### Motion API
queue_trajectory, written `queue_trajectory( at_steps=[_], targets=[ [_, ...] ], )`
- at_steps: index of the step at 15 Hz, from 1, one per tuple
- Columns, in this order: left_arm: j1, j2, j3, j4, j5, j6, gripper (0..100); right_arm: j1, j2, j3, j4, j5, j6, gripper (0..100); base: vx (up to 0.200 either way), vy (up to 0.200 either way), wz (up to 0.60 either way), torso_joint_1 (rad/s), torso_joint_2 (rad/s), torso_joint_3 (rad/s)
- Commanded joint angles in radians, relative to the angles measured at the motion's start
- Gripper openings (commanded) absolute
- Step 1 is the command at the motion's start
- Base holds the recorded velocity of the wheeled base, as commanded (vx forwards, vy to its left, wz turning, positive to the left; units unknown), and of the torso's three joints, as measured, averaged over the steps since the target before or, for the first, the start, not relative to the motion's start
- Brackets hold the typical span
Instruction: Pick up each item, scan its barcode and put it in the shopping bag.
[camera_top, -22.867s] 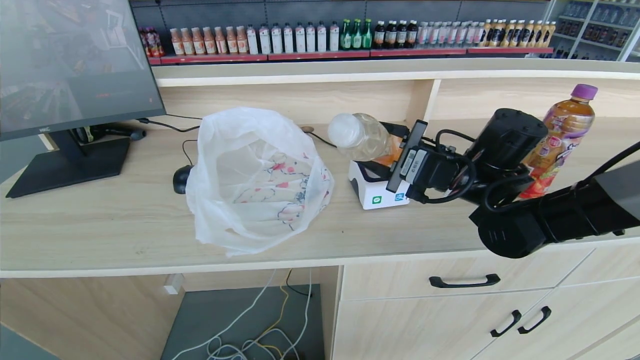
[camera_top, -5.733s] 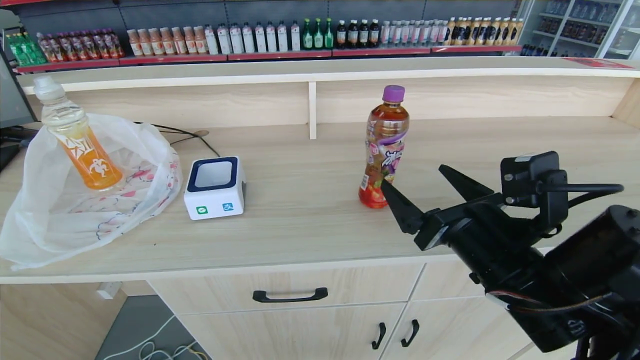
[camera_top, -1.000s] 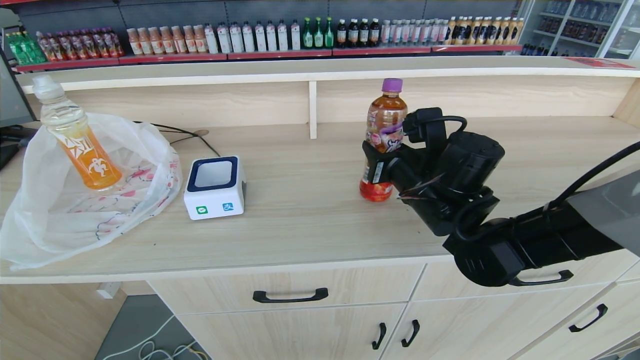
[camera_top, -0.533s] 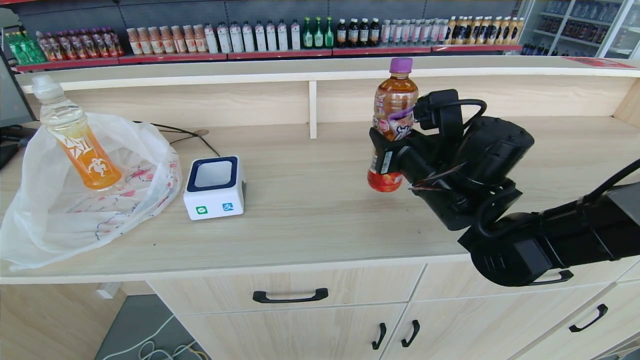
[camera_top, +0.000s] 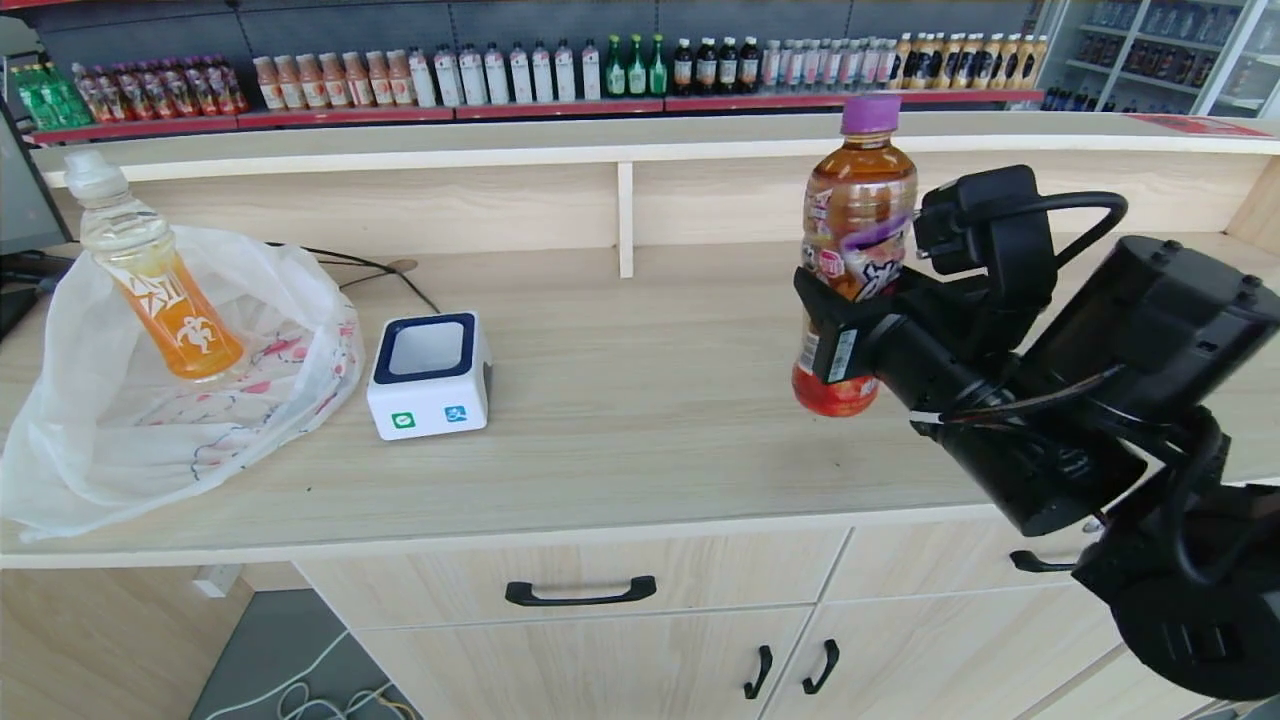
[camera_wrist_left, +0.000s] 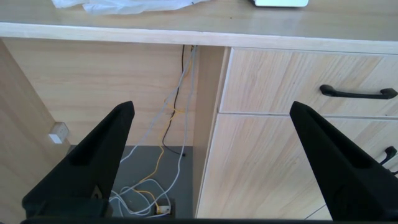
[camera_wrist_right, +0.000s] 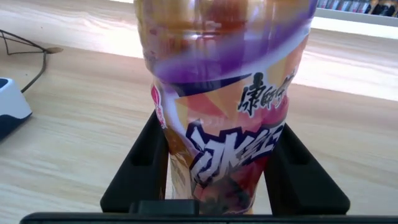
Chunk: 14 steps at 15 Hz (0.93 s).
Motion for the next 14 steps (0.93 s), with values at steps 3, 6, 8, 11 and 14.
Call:
queue_trajectory(
  at_steps=[3, 6, 8, 11, 14],
  targets=[
    [0.001, 0.000, 0.000, 0.000, 0.001, 0.001, 100, 0.043, -0.163, 0.114, -0.003, -0.010, -0.029, 0, 0.000, 0.000, 0.00, 0.000, 0.00, 0.000],
    [0.001, 0.000, 0.000, 0.000, 0.001, 0.001, 100, 0.043, -0.172, 0.111, -0.002, 0.001, -0.013, 0, 0.000, 0.000, 0.00, 0.000, 0.00, 0.000],
    [0.001, 0.000, 0.000, 0.000, 0.001, -0.001, 100, 0.046, -0.166, 0.114, -0.002, 0.044, 0.040, 0, 0.000, 0.000, 0.00, 0.000, 0.00, 0.000],
    [0.001, 0.000, 0.000, 0.000, 0.001, 0.001, 100, 0.046, -0.166, 0.143, -0.008, 0.102, 0.148, 0, 0.000, 0.000, 0.00, 0.000, 0.00, 0.000],
    [0.001, 0.000, 0.000, 0.000, 0.001, 0.001, 100, 0.046, -0.167, 0.177, -0.037, 0.180, 0.236, 0, 0.000, 0.000, 0.00, 0.000, 0.00, 0.000]
  ],
)
